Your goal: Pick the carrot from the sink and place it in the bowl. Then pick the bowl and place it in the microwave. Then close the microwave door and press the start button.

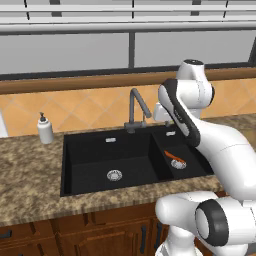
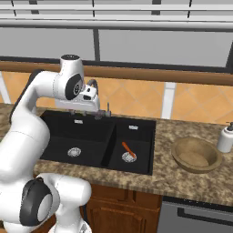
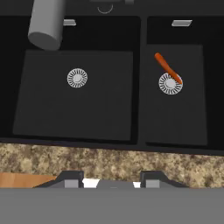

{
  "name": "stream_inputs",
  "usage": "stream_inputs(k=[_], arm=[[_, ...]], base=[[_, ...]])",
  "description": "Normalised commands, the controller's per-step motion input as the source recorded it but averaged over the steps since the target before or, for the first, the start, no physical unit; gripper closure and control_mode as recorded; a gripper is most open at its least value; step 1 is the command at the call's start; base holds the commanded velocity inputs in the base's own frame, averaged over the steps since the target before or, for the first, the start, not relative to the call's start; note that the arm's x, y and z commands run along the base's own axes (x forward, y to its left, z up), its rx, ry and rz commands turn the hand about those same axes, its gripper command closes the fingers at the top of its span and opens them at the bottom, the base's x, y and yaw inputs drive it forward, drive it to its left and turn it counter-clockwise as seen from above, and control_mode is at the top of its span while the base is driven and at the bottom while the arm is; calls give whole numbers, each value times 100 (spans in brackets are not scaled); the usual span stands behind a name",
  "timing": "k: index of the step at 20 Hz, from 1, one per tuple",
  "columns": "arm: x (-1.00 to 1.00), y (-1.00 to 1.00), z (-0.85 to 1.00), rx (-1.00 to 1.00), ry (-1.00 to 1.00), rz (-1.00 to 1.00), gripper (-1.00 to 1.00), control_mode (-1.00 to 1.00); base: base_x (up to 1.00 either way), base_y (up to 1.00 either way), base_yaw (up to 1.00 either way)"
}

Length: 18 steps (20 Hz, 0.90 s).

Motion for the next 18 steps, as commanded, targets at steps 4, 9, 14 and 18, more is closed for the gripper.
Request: stream_inputs(k=[4,9,14,18], arm=[[-53,-3,-18,-1,0,0,-100,-100],[-20,-90,-87,0,15,8,-100,-100],[27,-99,-97,0,15,29,-100,-100],[84,-79,-80,0,1,29,-100,-100]], base=[[0,0,0],[0,0,0],[0,0,0],[0,0,0]])
